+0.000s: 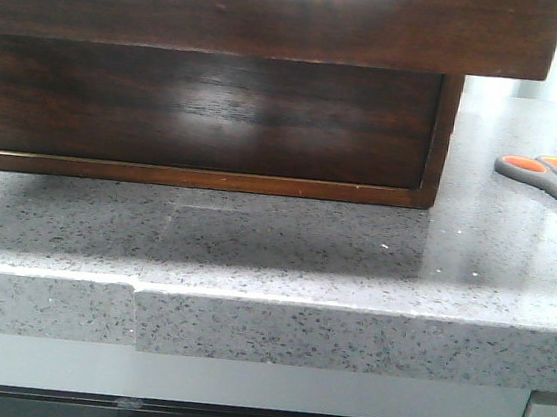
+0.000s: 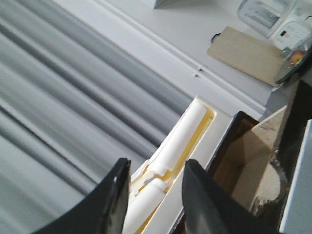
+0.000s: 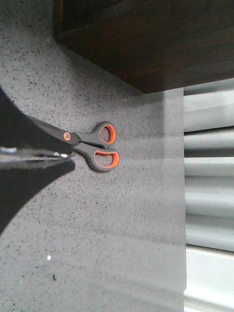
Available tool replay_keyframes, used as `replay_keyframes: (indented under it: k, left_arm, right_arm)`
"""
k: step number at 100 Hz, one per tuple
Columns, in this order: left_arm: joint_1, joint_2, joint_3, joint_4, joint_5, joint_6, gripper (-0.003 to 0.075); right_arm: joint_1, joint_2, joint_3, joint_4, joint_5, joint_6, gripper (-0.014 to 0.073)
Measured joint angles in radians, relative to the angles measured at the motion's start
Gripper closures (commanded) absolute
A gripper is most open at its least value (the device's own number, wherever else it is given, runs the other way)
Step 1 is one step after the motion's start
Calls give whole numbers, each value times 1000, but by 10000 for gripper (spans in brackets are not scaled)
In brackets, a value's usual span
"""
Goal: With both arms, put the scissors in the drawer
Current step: 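Lower the right gripper over the grey-orange scissors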
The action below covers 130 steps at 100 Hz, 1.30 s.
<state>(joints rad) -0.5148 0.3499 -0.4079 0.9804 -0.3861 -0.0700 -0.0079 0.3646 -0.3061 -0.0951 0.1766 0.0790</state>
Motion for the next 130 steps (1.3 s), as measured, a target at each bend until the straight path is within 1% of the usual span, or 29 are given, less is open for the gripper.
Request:
replay_keyframes:
  k: [10,15,20,32,39,46,59,76,83,130]
  left_arm:
    - [0,-45,0,-61,92,-11,481]
    - [0,-58,0,-91,128,-13,481]
    - [0,-64,0,-135,160,-15,481]
    - [0,-67,0,-225,214,-17,481]
    - [0,-67,0,-253,231,-18,481]
    - [0,-67,0,-263,246,-18,481]
    - [0,-67,0,-270,258,-18,481]
    - [0,-67,0,-272,261,-18,481]
    - [0,-67,0,-272,261,-18,481]
    - [0,-67,0,-272,263,-18,481]
  right_arm:
    - [0,64,-55,0,28,0,644]
    - [0,105,-87,0,48,0,619]
    - [0,156,-122,0,70,0,578]
    - [9,277,-222,0,136,0,421]
    - [28,349,-279,0,183,0,347]
    - [53,420,-335,0,235,0,305]
    - [94,553,-433,4,343,0,256]
    - [105,727,-549,10,460,0,128]
    - [105,786,-593,12,500,7,110]
    - [105,1102,-930,27,773,11,111]
